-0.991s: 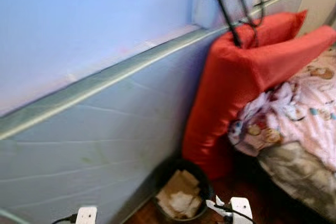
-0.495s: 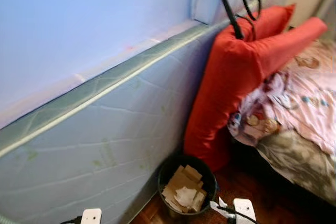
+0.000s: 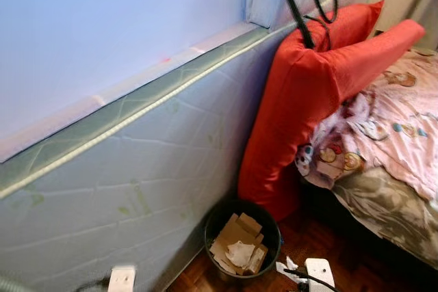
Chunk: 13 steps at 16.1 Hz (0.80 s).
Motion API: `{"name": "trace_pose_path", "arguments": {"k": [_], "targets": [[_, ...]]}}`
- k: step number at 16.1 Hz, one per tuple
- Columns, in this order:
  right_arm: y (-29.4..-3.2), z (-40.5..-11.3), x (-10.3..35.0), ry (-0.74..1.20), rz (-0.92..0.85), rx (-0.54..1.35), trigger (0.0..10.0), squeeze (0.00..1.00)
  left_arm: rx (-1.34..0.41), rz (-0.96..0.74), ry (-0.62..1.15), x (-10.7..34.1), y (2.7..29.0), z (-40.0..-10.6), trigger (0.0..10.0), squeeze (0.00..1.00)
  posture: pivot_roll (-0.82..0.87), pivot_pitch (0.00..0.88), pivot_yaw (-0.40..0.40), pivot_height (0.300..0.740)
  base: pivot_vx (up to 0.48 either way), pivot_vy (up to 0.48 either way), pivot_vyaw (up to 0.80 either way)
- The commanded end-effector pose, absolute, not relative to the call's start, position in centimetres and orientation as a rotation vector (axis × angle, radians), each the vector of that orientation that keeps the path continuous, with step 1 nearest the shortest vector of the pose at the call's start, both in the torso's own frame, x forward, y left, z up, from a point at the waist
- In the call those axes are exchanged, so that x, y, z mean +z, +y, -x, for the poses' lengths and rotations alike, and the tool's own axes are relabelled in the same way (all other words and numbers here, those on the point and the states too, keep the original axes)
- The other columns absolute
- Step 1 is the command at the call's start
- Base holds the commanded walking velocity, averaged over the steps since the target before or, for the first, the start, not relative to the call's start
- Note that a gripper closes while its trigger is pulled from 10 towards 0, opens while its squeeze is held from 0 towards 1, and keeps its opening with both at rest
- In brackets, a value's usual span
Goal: Clean up the room
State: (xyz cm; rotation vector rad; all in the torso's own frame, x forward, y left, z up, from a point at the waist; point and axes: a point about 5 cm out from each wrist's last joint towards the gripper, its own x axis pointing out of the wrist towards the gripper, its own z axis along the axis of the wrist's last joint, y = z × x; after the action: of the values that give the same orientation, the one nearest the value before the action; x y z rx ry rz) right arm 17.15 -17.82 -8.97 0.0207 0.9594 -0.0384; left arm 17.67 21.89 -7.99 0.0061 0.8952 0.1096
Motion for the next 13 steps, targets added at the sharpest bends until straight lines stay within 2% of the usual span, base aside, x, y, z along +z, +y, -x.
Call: {"name": "trace_pose_path", "arguments": {"k": [1, 2, 13], "targets": [[-17.66, -17.2, -8.95, 0.954, -0.016, -0.031, 10.0, 0.0, 0.106, -0.019, 0.916, -8.18, 21.74, -17.42, 10.0, 0.0, 0.07, 0.0, 0.017, 0.74, 0.0, 0.0, 0.8], [-17.65, -17.19, -8.97, 0.956, -0.013, -0.03, 10.0, 0.0, 0.104, -0.018, 0.912, -8.1, 21.64, -17.66, 10.0, 0.0, 0.07, 0.0, 0.017, 0.74, 0.0, 0.0, 0.8], [-17.86, -16.79, -9.12, 0.968, 0.02, -0.022, 10.0, 0.0, 0.106, -0.013, 0.906, -8.05, 21.5, -17.82, 10.0, 0.0, 0.07, 0.0, 0.013, 0.74, 0.0, 0.0, 0.0]]}}
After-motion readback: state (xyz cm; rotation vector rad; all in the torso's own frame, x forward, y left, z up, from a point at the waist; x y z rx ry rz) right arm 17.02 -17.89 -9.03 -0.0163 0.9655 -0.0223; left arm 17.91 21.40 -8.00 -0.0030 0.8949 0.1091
